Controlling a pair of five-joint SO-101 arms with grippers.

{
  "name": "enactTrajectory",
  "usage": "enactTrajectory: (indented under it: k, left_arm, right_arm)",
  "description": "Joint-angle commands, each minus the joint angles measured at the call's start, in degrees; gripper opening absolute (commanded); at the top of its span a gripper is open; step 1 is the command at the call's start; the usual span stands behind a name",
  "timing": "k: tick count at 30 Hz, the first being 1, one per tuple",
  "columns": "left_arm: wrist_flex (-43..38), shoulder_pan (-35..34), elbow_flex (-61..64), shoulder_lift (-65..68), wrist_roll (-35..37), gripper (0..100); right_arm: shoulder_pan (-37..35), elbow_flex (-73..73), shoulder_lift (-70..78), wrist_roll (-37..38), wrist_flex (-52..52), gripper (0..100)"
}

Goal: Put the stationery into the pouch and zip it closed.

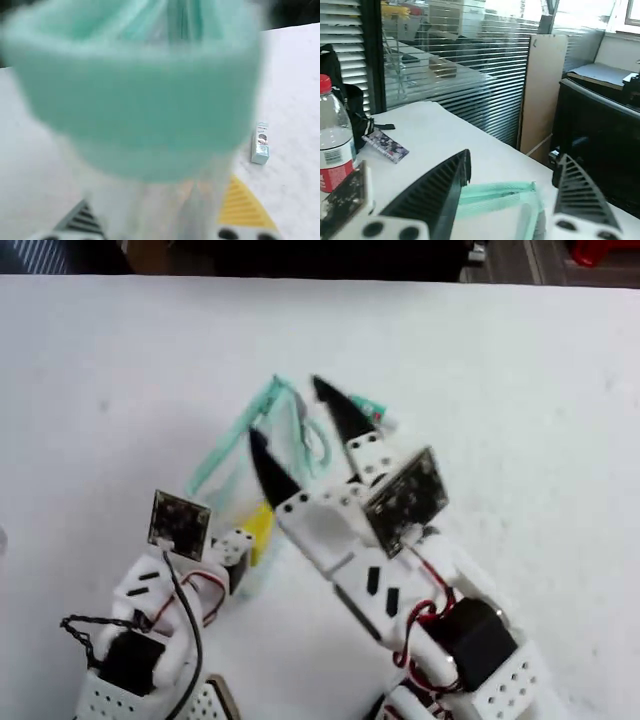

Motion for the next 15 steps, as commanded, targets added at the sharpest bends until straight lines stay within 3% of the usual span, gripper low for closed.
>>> enactTrajectory:
  k: [1,15]
  left_arm:
    - [-1.58,-0.57,-0.53,-0.57,0.09,20]
    - [-1.67,-0.57,-0.35,-0.57,0.09,20]
  right_arm:
    - [4.97,-1.23,-0.84,0.09,1.36,24.8]
    - [16.4,-1.23,0.31,0.88,4.44,24.8]
